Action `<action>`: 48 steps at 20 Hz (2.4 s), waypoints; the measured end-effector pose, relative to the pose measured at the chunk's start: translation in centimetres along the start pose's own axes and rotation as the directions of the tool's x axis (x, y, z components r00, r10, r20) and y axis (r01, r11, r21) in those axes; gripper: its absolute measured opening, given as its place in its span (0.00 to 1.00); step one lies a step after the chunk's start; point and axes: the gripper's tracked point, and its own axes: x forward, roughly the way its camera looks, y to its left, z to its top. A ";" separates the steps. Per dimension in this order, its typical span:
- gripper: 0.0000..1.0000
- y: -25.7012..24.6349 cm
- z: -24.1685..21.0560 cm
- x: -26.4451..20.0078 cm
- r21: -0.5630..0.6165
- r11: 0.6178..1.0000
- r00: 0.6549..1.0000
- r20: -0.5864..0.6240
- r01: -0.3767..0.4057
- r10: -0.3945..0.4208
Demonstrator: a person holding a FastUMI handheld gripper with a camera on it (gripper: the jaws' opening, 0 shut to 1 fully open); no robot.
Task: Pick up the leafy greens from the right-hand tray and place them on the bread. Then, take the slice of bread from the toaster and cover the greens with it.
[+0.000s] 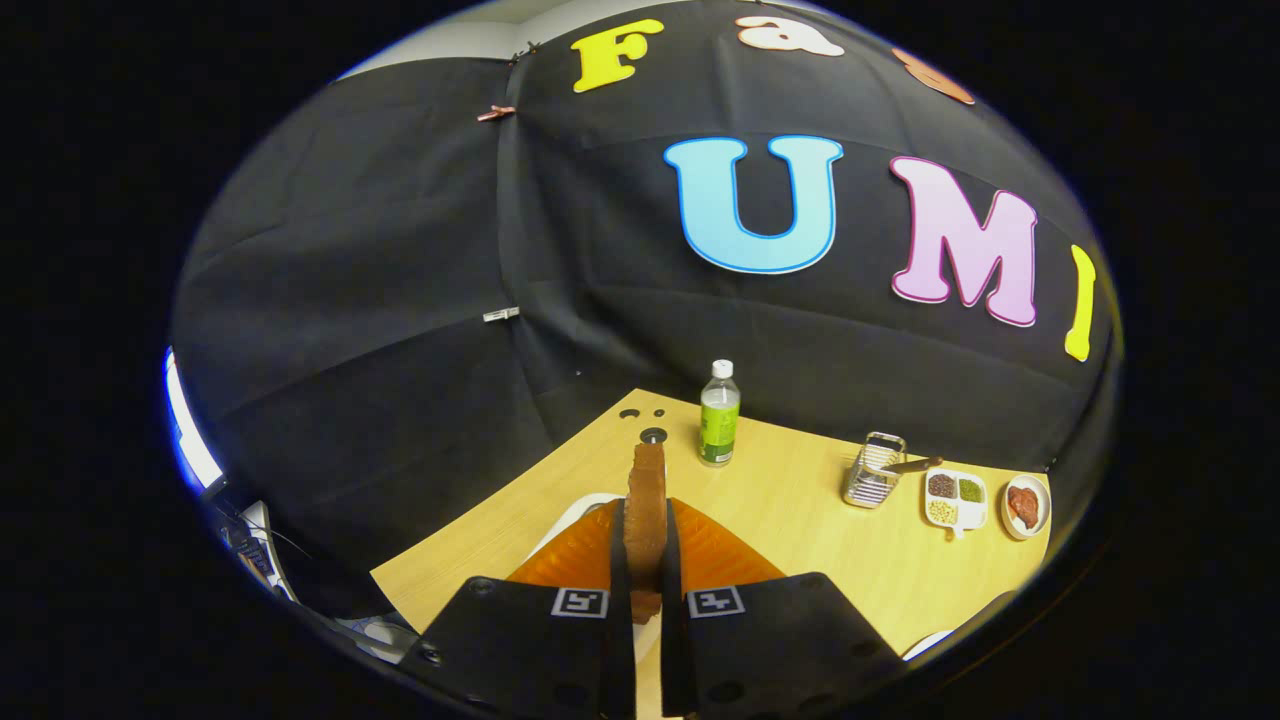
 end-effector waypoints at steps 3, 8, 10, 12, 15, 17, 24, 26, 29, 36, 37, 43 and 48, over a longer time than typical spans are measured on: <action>0.14 -2.2 -0.3 -1.3 0.030 0.999 1.000 0.000 0.022 -0.022; 0.14 -6.9 -3.4 -2.9 0.084 0.993 0.996 -0.044 0.087 -0.083; 0.14 -8.3 -5.5 -3.5 0.117 0.988 0.992 -0.076 0.105 -0.096; 0.14 -9.8 -7.9 -4.0 0.136 0.982 0.987 -0.118 0.128 -0.112; 0.14 -11.3 -11.5 -4.7 0.176 0.972 0.977 -0.173 0.155 -0.125; 0.14 -12.1 -13.7 -5.0 0.201 0.964 0.970 -0.205 0.175 -0.133; 0.14 -13.5 -19.4 -5.2 0.310 0.929 0.953 -0.281 0.205 -0.116; 0.14 -14.2 -20.5 -5.1 0.332 0.917 0.947 -0.297 0.220 -0.120; 0.14 -15.2 -22.3 -5.3 0.363 0.898 0.938 -0.322 0.248 -0.129; 0.29 -18.6 -24.9 -6.3 0.347 0.879 0.907 -0.377 0.328 -0.190; 0.35 -19.1 -25.2 -6.4 0.336 0.878 0.901 -0.384 0.342 -0.204; 0.67 -22.2 -27.1 -7.9 0.260 0.870 0.861 -0.416 0.419 -0.291; 0.99 -23.8 -24.6 -10.8 0.226 0.858 0.864 -0.338 0.461 -0.374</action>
